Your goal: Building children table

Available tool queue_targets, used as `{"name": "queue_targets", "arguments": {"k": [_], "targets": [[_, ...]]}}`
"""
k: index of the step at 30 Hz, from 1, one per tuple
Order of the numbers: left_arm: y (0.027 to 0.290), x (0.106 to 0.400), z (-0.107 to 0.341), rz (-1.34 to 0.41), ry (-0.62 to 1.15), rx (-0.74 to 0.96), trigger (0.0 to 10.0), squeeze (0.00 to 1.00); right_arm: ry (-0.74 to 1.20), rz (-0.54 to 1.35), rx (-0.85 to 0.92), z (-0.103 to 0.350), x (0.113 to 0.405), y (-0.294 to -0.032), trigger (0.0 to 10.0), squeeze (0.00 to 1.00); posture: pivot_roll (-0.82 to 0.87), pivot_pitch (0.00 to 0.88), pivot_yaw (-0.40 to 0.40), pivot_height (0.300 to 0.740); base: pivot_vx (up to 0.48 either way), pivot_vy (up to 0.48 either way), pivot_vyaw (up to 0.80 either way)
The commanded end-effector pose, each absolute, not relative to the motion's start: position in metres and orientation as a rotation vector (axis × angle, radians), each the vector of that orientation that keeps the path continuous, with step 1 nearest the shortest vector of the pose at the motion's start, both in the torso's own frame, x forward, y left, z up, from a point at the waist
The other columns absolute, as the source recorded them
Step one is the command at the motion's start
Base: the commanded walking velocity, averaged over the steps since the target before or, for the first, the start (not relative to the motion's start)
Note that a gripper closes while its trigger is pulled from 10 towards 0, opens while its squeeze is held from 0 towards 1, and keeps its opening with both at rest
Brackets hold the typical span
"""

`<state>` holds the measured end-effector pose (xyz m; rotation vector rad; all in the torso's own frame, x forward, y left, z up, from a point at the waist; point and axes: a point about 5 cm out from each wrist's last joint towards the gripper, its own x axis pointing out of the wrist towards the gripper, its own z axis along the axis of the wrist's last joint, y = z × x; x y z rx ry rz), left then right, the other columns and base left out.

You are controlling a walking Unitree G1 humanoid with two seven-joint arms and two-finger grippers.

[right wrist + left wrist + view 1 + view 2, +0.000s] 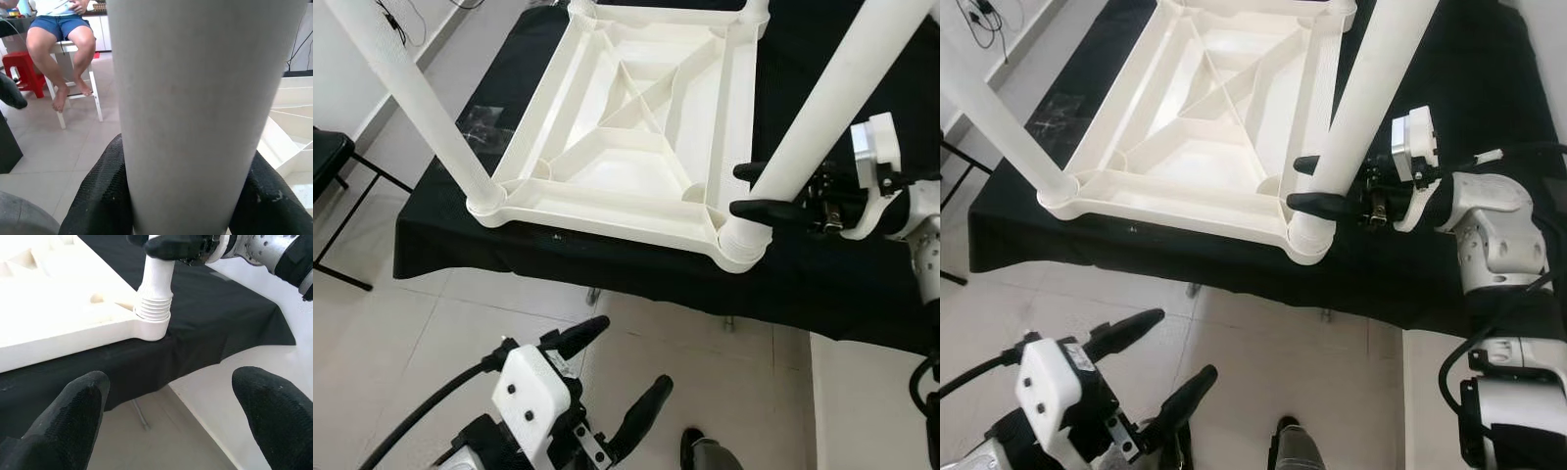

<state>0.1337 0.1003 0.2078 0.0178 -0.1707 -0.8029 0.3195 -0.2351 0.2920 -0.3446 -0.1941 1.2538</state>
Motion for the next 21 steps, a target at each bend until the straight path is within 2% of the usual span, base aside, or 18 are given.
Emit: {"name": "queue_targets", "arguments": {"k": [1,9,21], "targets": [[0.101,0.13,0.206,-0.812,-0.144,0.018,10.0,0.0,-0.019,1.255,-0.344,0.261,0.323,-0.236,10.0,0.0,0.06,0.356,0.036,0.74,0.0,0.0,0.0],[0.103,0.129,0.203,-0.798,-0.126,0.038,10.0,0.0,-0.012,1.216,-0.337,0.254,0.326,-0.237,10.0,0.0,0.05,0.36,0.033,0.74,0.0,0.0,0.0],[0.104,0.13,0.203,-0.784,-0.12,0.048,10.0,0.0,-0.008,1.047,-0.354,0.238,0.321,-0.232,10.0,0.0,0.05,0.365,0.025,0.74,0.0,0.0,0.0]]}}
